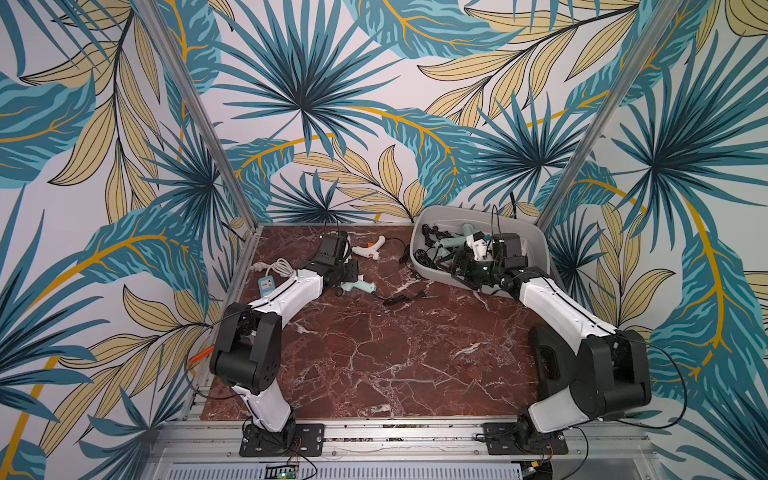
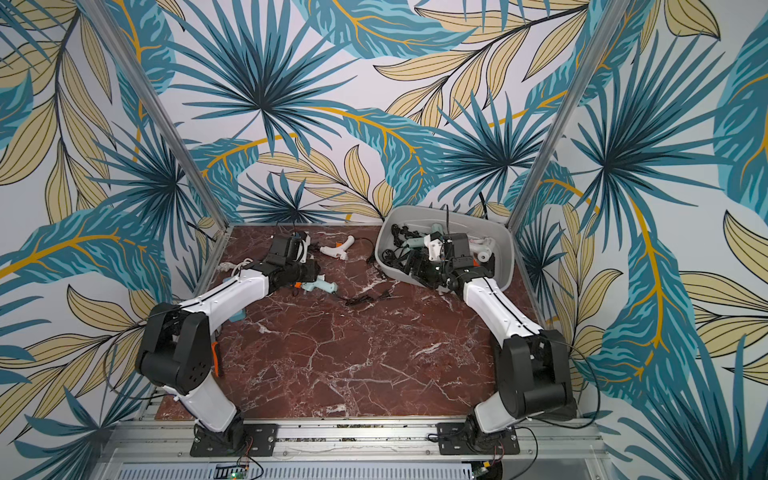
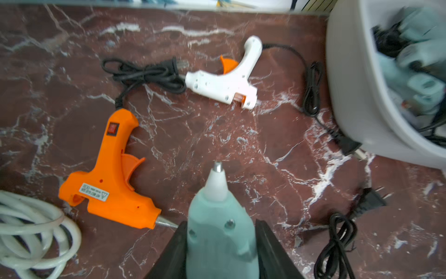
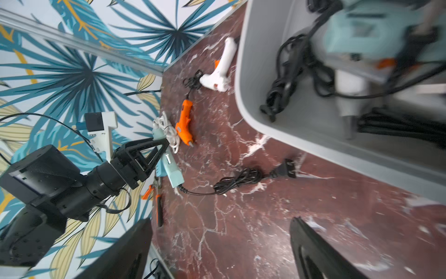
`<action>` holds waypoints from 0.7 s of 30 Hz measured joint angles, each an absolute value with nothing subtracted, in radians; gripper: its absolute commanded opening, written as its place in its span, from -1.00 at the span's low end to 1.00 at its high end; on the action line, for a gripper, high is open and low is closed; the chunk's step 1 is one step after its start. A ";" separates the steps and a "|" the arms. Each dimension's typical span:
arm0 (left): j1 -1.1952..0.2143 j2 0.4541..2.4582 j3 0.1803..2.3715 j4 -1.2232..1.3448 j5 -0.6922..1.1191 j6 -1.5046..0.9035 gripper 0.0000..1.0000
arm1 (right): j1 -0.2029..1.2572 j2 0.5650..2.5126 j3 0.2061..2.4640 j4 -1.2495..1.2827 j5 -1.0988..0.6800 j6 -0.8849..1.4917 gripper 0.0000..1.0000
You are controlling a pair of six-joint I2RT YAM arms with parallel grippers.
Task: Put the hot melt glue gun into the storage box
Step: Pick up the hot melt adhesive gun from the center of the board.
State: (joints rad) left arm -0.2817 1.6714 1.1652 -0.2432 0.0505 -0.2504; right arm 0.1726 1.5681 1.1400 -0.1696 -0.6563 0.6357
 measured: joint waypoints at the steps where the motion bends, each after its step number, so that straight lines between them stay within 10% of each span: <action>1: -0.278 1.646 1.133 -0.206 0.061 -0.249 -1.00 | 0.185 1.586 1.147 -0.146 -0.679 0.655 0.87; 21: -0.199 1.493 0.759 0.706 0.490 -0.308 -1.00 | 0.402 1.905 1.324 0.293 -0.980 1.030 0.65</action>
State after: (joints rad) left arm -0.1989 1.4929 0.7589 0.7063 0.4896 -0.3077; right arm 0.4015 1.9053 1.3239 0.2928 -0.9798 1.0298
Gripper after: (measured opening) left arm 0.434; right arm 0.847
